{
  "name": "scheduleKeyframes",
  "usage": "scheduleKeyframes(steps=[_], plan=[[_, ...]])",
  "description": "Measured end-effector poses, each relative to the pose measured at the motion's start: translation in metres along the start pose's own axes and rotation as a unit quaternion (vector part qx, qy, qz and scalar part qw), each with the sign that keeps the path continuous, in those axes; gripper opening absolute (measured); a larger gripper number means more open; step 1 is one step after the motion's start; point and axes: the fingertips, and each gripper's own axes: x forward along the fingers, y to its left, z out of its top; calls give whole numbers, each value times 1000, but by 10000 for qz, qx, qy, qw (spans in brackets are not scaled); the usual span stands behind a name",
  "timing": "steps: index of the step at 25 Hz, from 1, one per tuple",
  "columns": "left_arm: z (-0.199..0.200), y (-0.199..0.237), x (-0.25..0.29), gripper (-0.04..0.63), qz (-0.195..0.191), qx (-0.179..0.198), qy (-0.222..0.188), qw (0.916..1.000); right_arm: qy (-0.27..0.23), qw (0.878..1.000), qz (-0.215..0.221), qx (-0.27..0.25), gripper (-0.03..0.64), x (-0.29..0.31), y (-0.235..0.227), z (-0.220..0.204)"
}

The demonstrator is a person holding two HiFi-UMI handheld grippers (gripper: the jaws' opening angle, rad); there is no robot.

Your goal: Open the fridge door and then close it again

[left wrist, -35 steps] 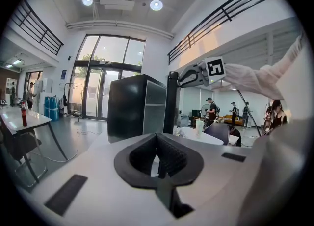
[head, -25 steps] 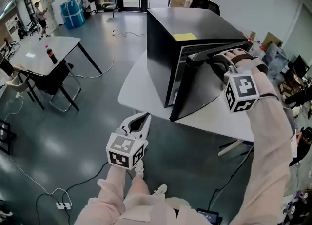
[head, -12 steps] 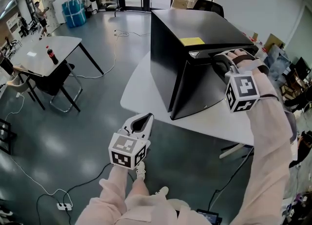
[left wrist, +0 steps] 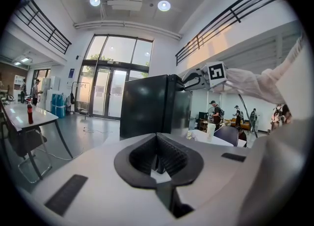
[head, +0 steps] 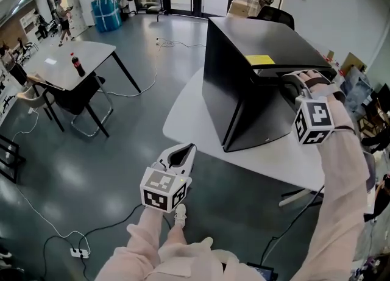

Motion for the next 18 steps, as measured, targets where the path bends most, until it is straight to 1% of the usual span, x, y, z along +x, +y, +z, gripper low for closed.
scheduleKeyframes(steps=[7, 11, 13, 14, 15, 16, 18], plan=[[2, 9, -15, 11, 145, -41, -75, 9999, -139, 9985, -348, 392, 94, -2, 0, 0], [1, 7, -21, 11, 182, -77, -110, 9997, -1, 9983, -475, 352, 94, 0, -1, 0], [-1, 2, -24, 11, 170, -55, -105, 9998, -8, 9974, -568, 448, 94, -5, -3, 0], [-3, -1, -25, 11, 161, -56, -104, 9998, -91, 9962, -631, 599, 97, -9, -5, 1], [-5, -5, -26, 11, 144, -73, -103, 9998, -228, 9939, -699, 819, 135, -15, -7, 3], [-7, -9, -27, 11, 116, -101, -100, 9998, -393, 9904, -778, 1072, 155, -22, -10, 6], [-10, -18, -29, 11, 42, -132, -86, 9999, -703, 9816, -952, 1502, 166, -38, -12, 14]])
